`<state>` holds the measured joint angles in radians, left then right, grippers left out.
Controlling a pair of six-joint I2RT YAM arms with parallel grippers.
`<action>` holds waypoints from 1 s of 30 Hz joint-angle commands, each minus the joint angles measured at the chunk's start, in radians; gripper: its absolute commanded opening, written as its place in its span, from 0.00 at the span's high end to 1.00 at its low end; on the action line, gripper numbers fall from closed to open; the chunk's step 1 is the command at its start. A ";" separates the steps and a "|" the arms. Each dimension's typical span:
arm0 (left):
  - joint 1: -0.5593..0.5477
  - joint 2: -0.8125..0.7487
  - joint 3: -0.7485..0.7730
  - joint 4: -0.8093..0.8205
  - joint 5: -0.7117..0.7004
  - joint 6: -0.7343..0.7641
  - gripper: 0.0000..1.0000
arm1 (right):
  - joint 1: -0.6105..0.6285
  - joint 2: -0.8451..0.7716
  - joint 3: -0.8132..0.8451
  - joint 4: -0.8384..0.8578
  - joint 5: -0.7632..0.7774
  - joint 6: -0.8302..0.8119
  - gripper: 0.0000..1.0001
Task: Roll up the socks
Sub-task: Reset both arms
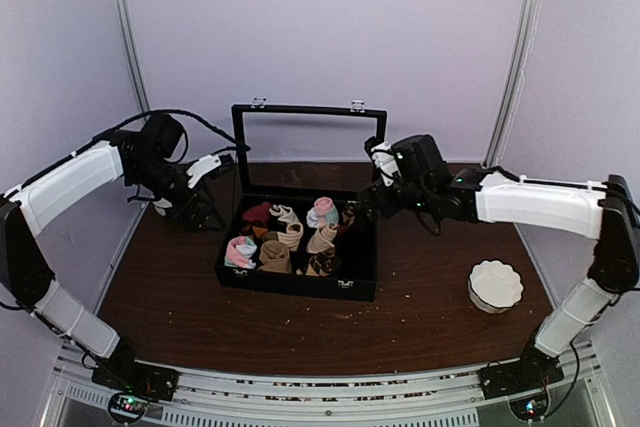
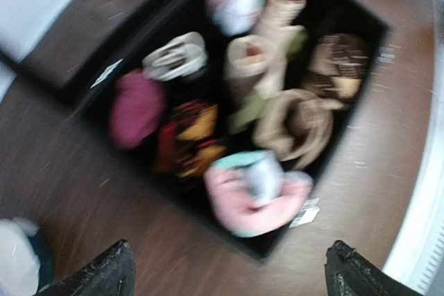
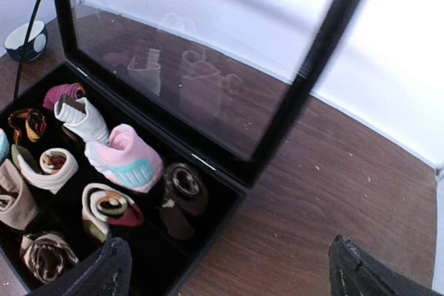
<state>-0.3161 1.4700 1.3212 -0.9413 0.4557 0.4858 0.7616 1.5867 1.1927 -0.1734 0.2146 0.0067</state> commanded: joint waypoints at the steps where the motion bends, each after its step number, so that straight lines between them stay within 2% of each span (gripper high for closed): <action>1: 0.175 -0.115 -0.252 0.524 -0.159 -0.147 0.02 | -0.072 -0.230 -0.215 0.070 0.100 0.110 0.00; 5: 0.300 -0.146 -0.501 0.923 -0.143 -0.197 0.02 | -0.213 -0.432 -0.394 0.078 0.275 0.261 0.00; 7: 0.324 -0.118 -0.562 1.031 -0.142 -0.220 0.02 | -0.280 -0.534 -0.503 0.131 0.355 0.276 0.00; 11: 0.340 -0.047 -0.601 1.146 -0.157 -0.259 0.02 | -0.356 -0.747 -0.775 0.415 0.535 0.188 0.00; 13: 0.342 -0.044 -0.627 1.223 -0.166 -0.275 0.02 | -0.370 -0.807 -0.933 0.663 0.601 0.093 0.00; 15: 0.342 -0.048 -0.660 1.325 -0.183 -0.283 0.02 | -0.397 -0.833 -1.009 0.772 0.627 0.054 0.00; 18: 0.350 -0.040 -0.709 1.428 -0.249 -0.316 0.02 | -0.460 -0.811 -1.020 0.747 0.623 0.089 0.00; 24: 0.362 -0.085 -0.847 1.650 -0.328 -0.369 0.02 | -0.571 -0.646 -1.041 0.903 0.507 0.069 0.00; 26: 0.367 -0.091 -0.943 1.824 -0.371 -0.392 0.02 | -0.607 -0.586 -1.027 0.954 0.456 0.075 0.00; 28: 0.370 -0.041 -1.084 2.137 -0.393 -0.413 0.02 | -0.636 -0.537 -1.009 0.984 0.394 0.106 0.00; 30: 0.370 -0.063 -1.149 2.195 -0.365 -0.398 0.02 | -0.653 -0.497 -0.996 1.030 0.315 0.111 0.00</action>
<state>0.0429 1.4071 0.3012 0.8509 0.1154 0.1169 0.1459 1.0279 0.1635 0.7132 0.6773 0.0982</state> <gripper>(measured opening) 0.979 0.997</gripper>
